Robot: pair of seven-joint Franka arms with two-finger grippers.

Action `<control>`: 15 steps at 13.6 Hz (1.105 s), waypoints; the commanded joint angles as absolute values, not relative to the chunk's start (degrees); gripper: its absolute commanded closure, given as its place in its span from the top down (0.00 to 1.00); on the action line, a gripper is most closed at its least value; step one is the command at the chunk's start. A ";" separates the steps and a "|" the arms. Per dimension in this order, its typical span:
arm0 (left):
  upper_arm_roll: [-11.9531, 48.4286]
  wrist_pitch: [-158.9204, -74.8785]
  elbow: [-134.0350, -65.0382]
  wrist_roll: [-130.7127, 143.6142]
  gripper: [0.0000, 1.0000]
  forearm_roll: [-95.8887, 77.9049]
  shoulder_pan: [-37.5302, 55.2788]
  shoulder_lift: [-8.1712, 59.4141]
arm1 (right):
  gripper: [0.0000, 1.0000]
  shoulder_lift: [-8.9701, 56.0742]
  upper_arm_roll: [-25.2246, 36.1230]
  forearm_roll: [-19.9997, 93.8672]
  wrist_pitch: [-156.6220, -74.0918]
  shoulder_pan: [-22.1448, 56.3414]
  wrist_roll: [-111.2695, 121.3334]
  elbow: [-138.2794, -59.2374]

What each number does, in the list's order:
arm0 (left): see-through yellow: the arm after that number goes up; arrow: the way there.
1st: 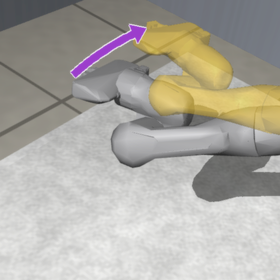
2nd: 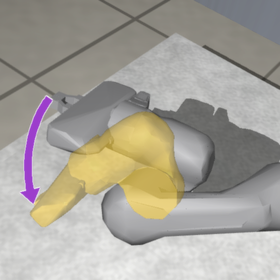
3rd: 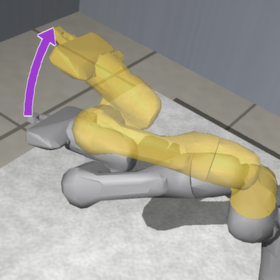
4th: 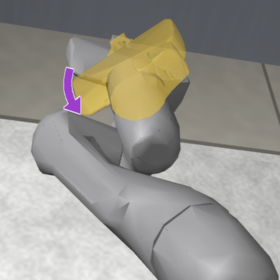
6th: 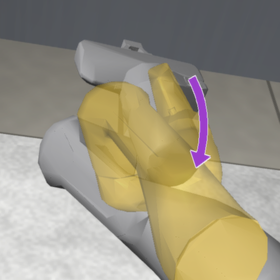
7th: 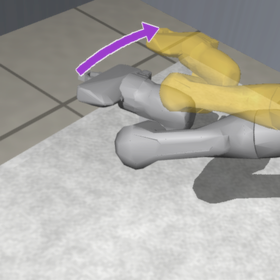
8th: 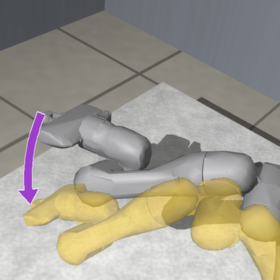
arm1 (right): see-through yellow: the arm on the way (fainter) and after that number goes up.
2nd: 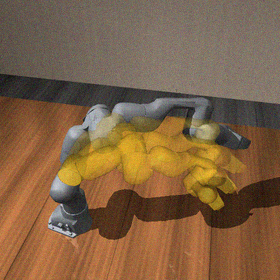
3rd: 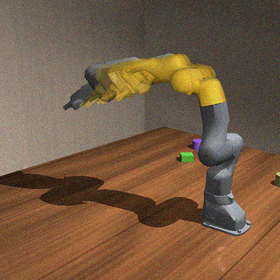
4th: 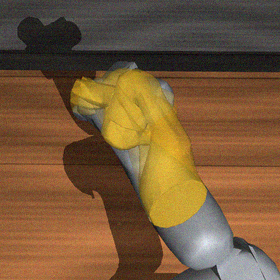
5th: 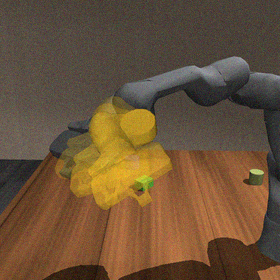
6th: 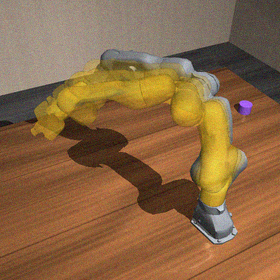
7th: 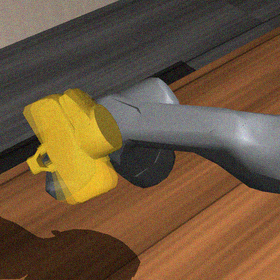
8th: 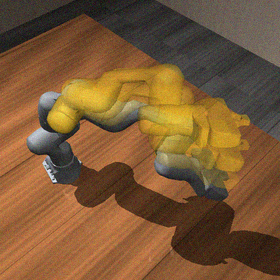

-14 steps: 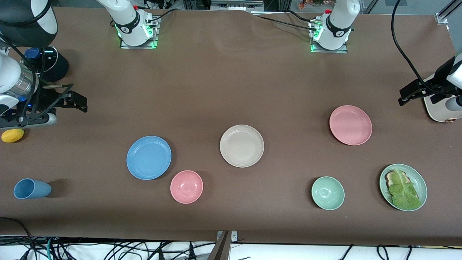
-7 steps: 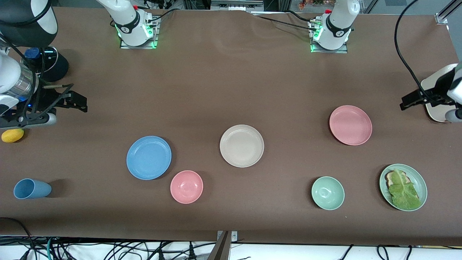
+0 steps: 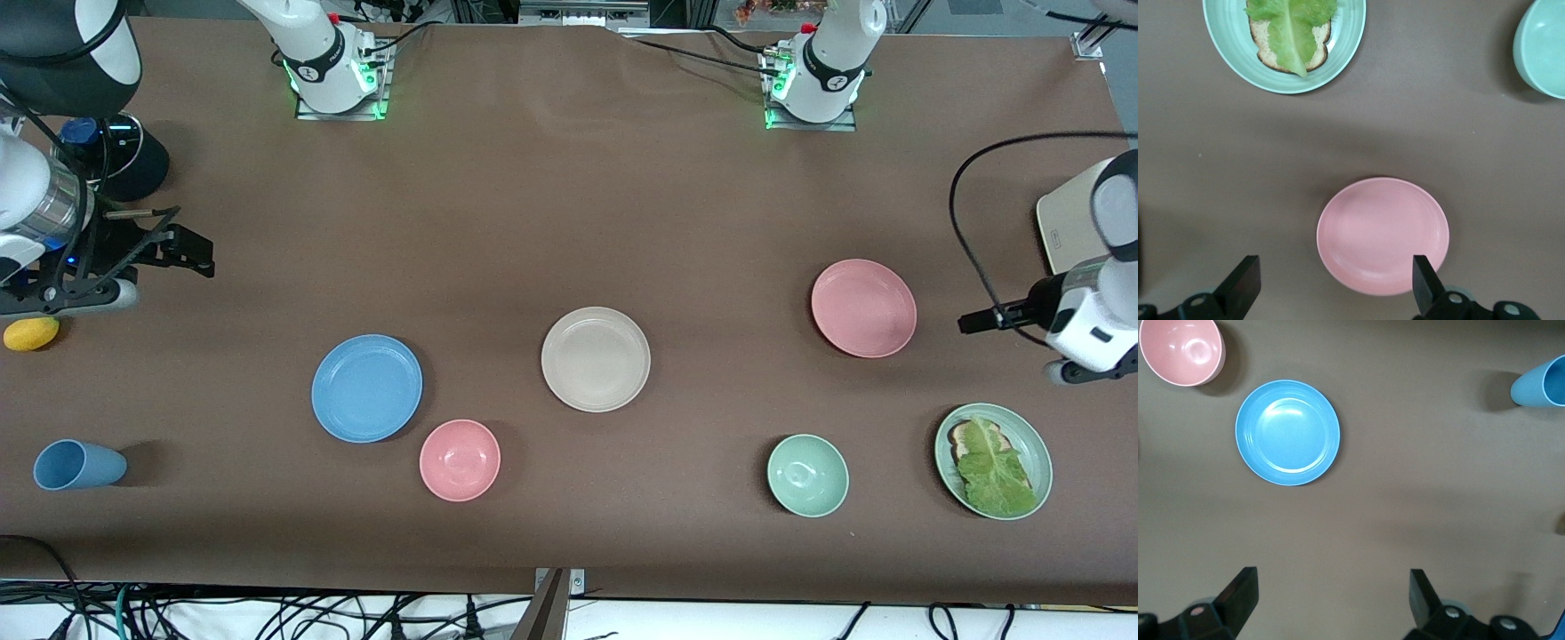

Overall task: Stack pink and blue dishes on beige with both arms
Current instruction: 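Move the left gripper to the rim of the pink plate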

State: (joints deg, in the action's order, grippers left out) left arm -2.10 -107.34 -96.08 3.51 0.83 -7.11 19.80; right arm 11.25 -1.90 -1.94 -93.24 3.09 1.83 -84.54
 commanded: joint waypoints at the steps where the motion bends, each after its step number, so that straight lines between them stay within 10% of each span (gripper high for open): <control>1: -1.85 -119.05 -107.72 -0.08 1.00 -0.35 -8.78 16.53 | 1.00 11.43 -1.93 -2.20 -93.34 2.64 1.58 -83.85; 7: -1.76 -139.64 -123.38 -4.83 1.00 -0.53 -11.86 17.13 | 1.00 11.86 -1.58 -1.94 -93.34 2.11 1.41 -83.93; 15: -1.67 -140.01 -123.40 -6.06 1.00 -4.92 -11.86 23.91 | 1.00 13.35 -1.58 -2.11 -93.43 1.05 1.41 -83.85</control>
State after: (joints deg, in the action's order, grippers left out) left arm -1.79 -139.46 -123.31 -3.48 -3.26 -11.57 23.65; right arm 12.18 -1.27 -1.97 -93.47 1.43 1.83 -84.57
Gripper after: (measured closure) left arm 0.000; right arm 0.000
